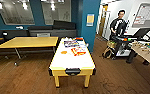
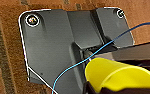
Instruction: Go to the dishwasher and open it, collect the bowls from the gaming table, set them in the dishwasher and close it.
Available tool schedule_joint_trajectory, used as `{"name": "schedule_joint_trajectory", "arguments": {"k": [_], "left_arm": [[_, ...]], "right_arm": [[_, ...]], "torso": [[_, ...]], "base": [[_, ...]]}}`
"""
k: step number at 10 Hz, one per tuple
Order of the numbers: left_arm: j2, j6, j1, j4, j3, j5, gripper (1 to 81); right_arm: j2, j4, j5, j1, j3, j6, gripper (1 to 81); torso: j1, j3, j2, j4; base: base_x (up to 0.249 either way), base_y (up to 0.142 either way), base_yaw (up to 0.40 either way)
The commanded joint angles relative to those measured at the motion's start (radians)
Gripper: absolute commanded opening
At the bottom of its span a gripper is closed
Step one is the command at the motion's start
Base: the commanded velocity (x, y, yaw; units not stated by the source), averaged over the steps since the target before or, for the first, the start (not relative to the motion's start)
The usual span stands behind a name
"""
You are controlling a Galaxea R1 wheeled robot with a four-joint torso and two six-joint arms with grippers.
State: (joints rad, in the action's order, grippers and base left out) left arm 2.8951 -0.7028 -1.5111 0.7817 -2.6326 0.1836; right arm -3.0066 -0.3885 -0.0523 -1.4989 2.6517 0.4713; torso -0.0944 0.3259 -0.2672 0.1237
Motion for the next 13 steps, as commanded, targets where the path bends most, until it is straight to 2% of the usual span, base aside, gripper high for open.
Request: {"name": "schedule_joint_trajectory", "arguments": {"k": [1, 8, 13], "left_arm": [[-0.013, 0.008, 0.025, -0.004, 0.002, -0.033, 1.0], [-0.006, 0.009, 0.028, 0.001, -0.001, -0.047, 1.0], [0.029, 0.008, 0.03, 0.001, -0.075, -0.047, 1.0]], "right_arm": [[0.002, -0.009, 0.048, 0.027, -0.001, -0.002, 1.0], [-0.007, -0.007, 0.048, 0.025, -0.001, -0.01, 1.0], [-0.02, -0.009, 0.049, 0.024, -0.001, -0.013, 1.0]], "torso": [[0.0, 0.0, 0.0, 0.0], [0.0, 0.0, 0.0, 0.0], [0.0, 0.0, 0.0, 0.0]], "base": [[0.0, 0.0, -0.34], [0.0, 0.0, -0.399], [0.0, 0.0, -0.4]]}}
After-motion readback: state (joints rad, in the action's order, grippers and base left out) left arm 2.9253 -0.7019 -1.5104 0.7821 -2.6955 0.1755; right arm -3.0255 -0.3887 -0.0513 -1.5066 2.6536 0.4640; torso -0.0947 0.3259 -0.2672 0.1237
